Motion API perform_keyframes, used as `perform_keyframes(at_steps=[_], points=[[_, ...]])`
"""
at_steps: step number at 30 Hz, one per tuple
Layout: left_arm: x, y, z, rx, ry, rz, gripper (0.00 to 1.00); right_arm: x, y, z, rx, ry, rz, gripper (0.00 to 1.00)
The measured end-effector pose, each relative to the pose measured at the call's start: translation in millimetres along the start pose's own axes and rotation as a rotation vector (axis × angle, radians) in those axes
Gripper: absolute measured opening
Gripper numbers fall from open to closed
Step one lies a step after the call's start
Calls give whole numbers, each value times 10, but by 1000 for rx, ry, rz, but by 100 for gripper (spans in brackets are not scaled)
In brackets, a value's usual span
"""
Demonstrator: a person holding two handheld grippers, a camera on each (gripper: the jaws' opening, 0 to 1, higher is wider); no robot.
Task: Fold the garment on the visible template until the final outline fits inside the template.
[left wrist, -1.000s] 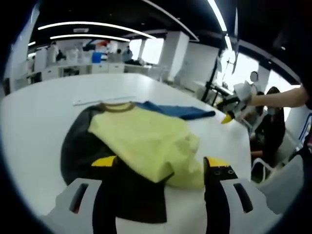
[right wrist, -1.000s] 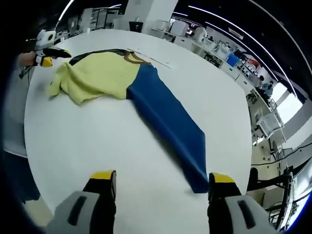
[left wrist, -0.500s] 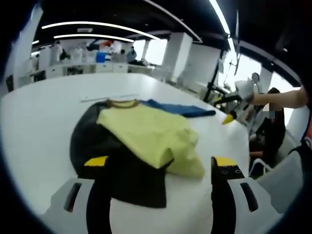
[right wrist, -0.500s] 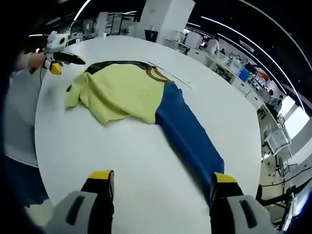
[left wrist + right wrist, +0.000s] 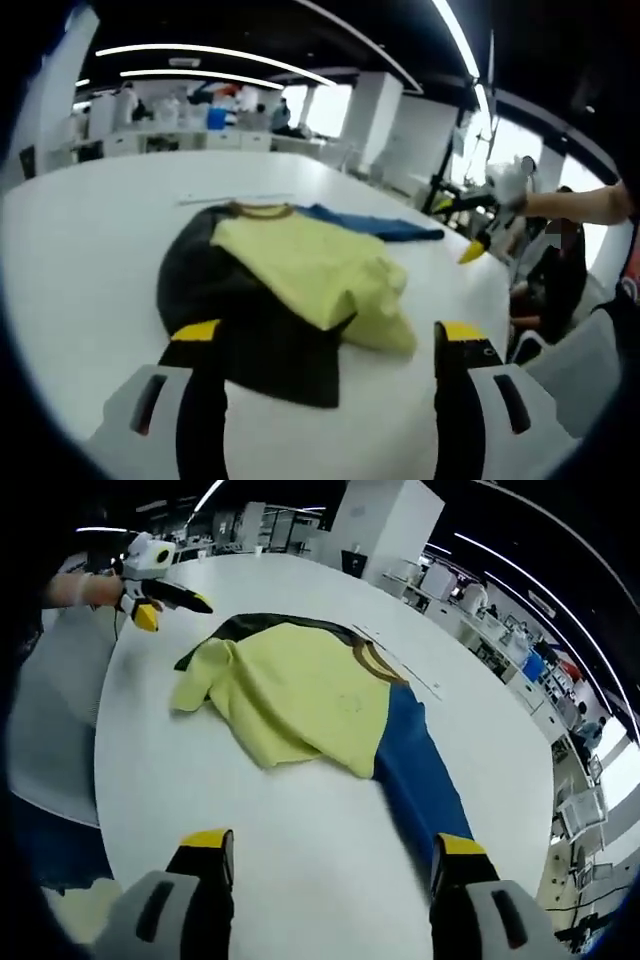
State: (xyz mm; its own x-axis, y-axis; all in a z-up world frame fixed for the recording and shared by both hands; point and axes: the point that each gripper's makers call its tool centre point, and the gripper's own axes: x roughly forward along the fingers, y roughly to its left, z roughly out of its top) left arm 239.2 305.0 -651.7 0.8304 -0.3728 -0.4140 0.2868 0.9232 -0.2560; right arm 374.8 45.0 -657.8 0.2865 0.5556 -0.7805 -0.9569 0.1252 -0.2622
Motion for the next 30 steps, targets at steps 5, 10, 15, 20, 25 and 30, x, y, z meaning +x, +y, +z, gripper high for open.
perform_keyframes(at_steps=[5,10,15,20,25,30], points=[[-27,-7,-26,-8,0,7,82,81,192,162,-93,-7,36,76],[-34,-19,-34,-11,-1,7,81,196,345,325,-349,-6,42,61],[-38,-22,-37,-17,-5,10,81,285,505,508,-381,-45,77,56],[-40,-24,-57,-28,-7,12,81,421,656,592,-445,-37,115,46],[-44,-43,-78,-30,-2,7,81,538,793,689,-501,-36,148,42],[-50,-25,-70,-34,-7,9,81,644,899,756,-547,-31,178,40]])
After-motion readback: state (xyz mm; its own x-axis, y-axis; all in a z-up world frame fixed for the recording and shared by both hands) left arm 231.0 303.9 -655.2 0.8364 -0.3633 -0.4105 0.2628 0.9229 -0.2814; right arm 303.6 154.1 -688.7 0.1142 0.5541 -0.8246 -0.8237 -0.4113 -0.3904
